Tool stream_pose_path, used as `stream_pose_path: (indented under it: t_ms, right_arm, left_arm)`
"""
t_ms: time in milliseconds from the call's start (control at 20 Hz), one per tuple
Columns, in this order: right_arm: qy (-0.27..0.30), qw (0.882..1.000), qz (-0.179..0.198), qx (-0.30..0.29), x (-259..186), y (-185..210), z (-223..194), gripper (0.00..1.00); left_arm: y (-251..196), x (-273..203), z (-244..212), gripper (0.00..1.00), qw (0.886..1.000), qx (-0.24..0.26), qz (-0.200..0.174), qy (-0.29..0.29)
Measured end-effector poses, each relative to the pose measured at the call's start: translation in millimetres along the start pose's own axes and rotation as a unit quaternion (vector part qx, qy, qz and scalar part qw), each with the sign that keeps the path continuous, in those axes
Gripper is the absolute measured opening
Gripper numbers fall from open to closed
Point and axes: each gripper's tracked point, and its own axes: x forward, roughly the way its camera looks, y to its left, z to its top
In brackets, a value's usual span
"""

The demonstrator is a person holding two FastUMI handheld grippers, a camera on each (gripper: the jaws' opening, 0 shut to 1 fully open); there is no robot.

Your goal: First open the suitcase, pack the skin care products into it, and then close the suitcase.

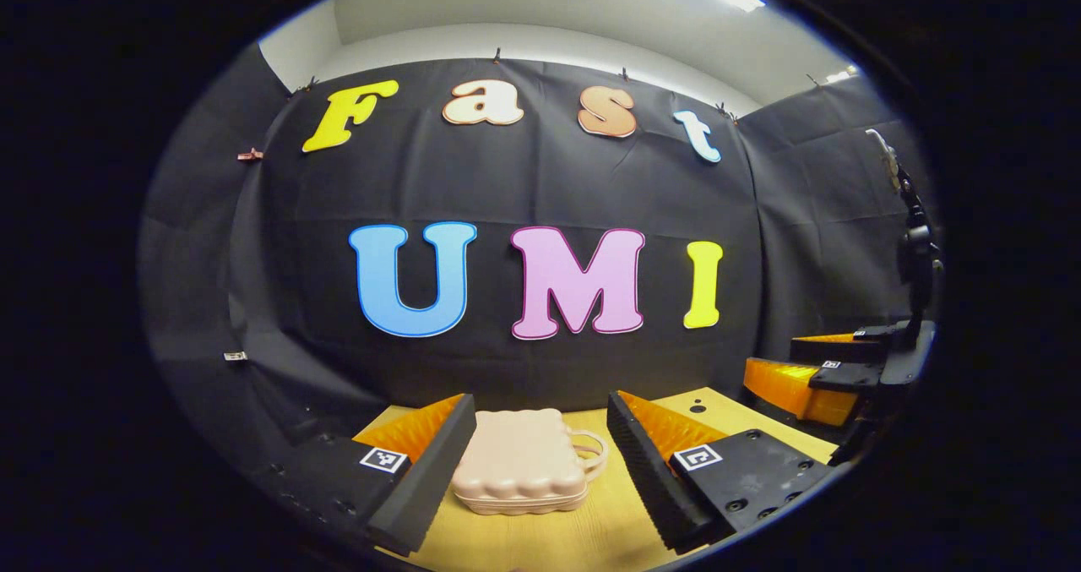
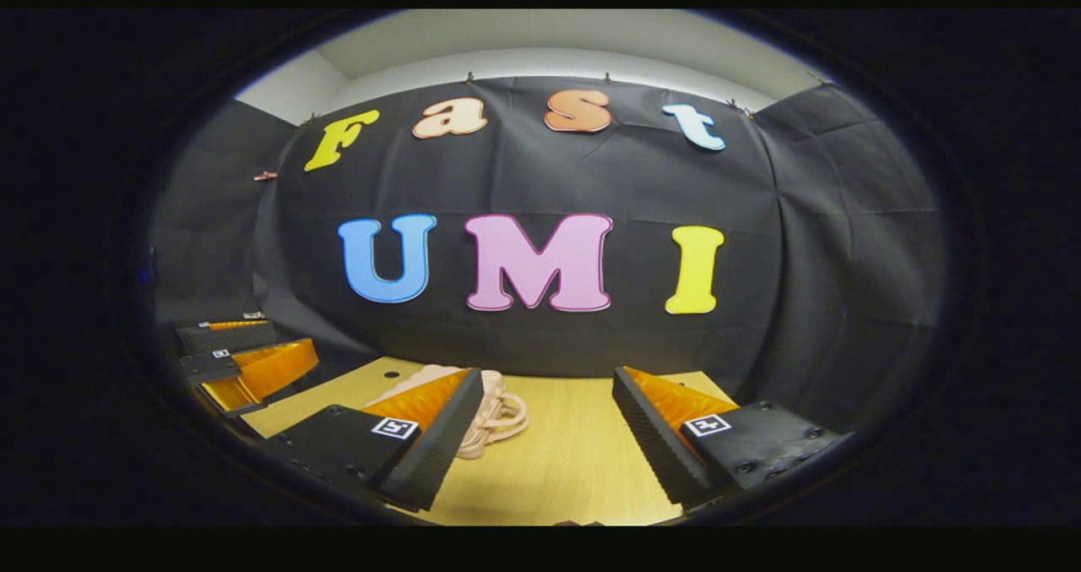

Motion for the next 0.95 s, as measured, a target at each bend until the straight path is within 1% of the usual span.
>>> stream_pose_path:
  t_ms: [150, 300, 550, 700, 950]
  right_arm:
    - [0.006, 1.0, -0.011, 0.018, 2.8, -8.7, -6.0, 0.98]
    - [0.02, 0.999, -0.016, 0.019, 4.3, -12.5, -14.9, 0.98]
    - [0.014, 1.0, -0.015, 0.022, 3.1, -11.7, -10.6, 0.98]
    - [0.018, 0.999, -0.012, 0.027, 1.5, -11.9, -13.0, 0.98]
    - [0.037, 0.999, 0.001, 0.015, -0.7, -9.2, -20.6, 0.98]
  left_arm:
    - [3.4, 5.3, -4.4, 0.99, 1.0, -0.002, 0.006, 0.012]
    - [5.7, 8.3, -9.8, 0.99, 1.0, -0.017, 0.007, 0.019]
    - [14.0, 8.8, -6.7, 0.98, 0.999, -0.04, 0.014, 0.019]
    - [16.2, 7.4, -7.6, 0.99, 0.999, -0.034, 0.013, 0.022]
    - [32.4, -3.8, -1.1, 0.98, 0.999, -0.024, 0.038, 0.012]
